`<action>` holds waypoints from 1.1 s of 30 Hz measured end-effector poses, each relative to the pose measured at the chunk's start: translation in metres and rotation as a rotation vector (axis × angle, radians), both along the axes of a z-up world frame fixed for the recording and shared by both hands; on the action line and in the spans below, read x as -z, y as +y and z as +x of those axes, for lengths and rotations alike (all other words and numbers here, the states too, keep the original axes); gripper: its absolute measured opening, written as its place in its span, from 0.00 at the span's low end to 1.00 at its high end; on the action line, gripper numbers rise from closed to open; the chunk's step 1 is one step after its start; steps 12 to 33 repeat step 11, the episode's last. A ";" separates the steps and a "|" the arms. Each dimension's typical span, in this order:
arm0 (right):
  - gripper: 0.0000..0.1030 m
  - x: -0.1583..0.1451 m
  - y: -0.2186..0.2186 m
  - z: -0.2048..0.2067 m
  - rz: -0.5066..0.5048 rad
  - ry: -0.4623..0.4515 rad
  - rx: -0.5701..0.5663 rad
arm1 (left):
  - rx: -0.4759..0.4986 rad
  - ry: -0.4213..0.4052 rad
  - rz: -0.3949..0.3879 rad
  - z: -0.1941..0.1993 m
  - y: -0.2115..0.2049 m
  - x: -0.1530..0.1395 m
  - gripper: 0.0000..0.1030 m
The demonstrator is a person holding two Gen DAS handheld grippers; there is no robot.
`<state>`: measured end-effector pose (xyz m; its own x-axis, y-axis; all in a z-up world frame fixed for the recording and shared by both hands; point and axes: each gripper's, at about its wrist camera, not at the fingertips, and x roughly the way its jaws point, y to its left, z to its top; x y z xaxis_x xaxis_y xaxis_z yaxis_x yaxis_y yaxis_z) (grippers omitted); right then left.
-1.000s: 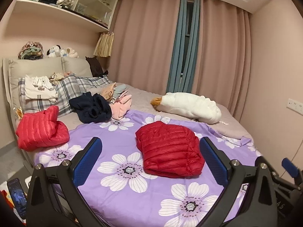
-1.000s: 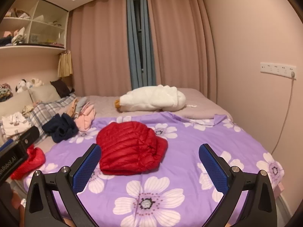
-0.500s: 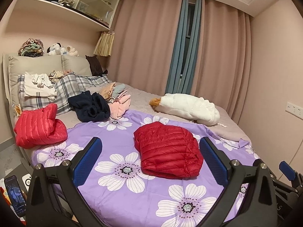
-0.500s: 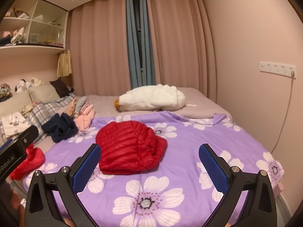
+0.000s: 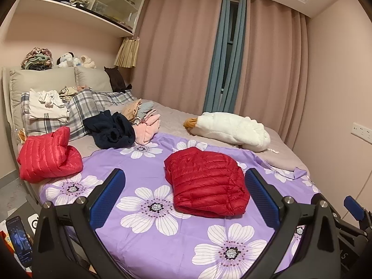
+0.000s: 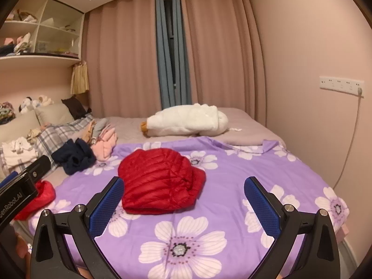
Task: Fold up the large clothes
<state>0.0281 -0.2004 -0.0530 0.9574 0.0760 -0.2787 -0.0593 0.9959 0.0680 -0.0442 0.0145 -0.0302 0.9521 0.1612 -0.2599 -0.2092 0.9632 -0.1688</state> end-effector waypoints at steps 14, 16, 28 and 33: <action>0.99 0.001 0.000 0.002 -0.006 0.005 0.002 | -0.004 -0.005 0.010 0.002 -0.002 0.000 1.00; 0.99 0.001 0.000 0.002 -0.006 0.005 0.002 | -0.004 -0.005 0.010 0.002 -0.002 0.000 1.00; 0.99 0.001 0.000 0.002 -0.006 0.005 0.002 | -0.004 -0.005 0.010 0.002 -0.002 0.000 1.00; 0.99 0.001 0.000 0.002 -0.006 0.005 0.002 | -0.004 -0.005 0.010 0.002 -0.002 0.000 1.00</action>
